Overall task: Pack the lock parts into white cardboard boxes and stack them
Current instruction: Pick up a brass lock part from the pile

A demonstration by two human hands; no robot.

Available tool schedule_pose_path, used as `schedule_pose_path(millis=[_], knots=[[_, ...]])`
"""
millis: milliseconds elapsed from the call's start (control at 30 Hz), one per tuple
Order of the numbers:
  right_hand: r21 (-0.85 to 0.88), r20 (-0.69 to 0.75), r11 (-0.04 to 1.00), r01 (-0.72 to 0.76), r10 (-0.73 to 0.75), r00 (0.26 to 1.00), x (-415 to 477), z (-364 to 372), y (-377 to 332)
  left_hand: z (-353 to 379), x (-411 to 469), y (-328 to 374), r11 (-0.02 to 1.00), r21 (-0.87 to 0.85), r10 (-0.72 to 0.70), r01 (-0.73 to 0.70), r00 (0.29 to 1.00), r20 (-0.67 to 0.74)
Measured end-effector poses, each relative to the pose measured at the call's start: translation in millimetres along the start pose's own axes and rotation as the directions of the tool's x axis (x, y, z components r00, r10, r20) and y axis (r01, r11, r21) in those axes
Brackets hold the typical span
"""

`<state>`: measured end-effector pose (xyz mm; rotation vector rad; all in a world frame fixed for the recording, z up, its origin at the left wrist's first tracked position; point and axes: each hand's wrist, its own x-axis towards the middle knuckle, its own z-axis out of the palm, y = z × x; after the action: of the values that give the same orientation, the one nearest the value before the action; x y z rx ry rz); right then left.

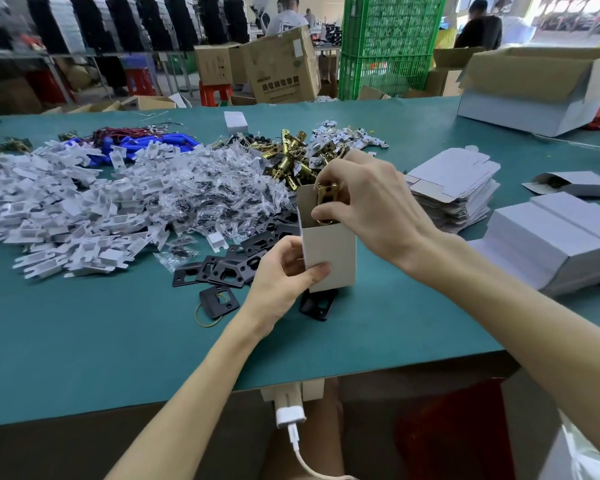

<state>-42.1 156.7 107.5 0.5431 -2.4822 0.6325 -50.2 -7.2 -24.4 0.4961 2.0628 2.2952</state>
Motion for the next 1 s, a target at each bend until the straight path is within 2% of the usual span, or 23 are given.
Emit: schedule_pose_path(millis=[200, 267, 533, 900, 1000], knots=[[-0.165, 0.179, 0.965, 0.203, -0.173, 0.969, 4, 4, -6, 0, 0, 1, 1.000, -0.019, -0.003, 0.004, 0.999, 0.034], [-0.194, 0.232, 0.953, 0.231, -0.184, 0.955, 4, 7, -7, 0, -1, 2, 0.999, -0.035, -0.006, 0.007, 0.999, 0.035], [-0.236, 0.360, 0.953, 0.190, -0.096, 0.928, 7, 12, -7, 0, 0, 2, 1.000, -0.017, -0.011, 0.012, 1.000, 0.011], [-0.340, 0.298, 0.929, 0.146, -0.041, 0.954, 8, 24, -15, -2, 1, 3, 0.999, -0.022, -0.050, 0.048, 0.996, -0.075], [-0.365, 0.340, 0.928, 0.071, 0.062, 0.938, 18, 23, -18, -2, 1, 3, 0.999, 0.005, -0.047, 0.047, 0.997, -0.068]])
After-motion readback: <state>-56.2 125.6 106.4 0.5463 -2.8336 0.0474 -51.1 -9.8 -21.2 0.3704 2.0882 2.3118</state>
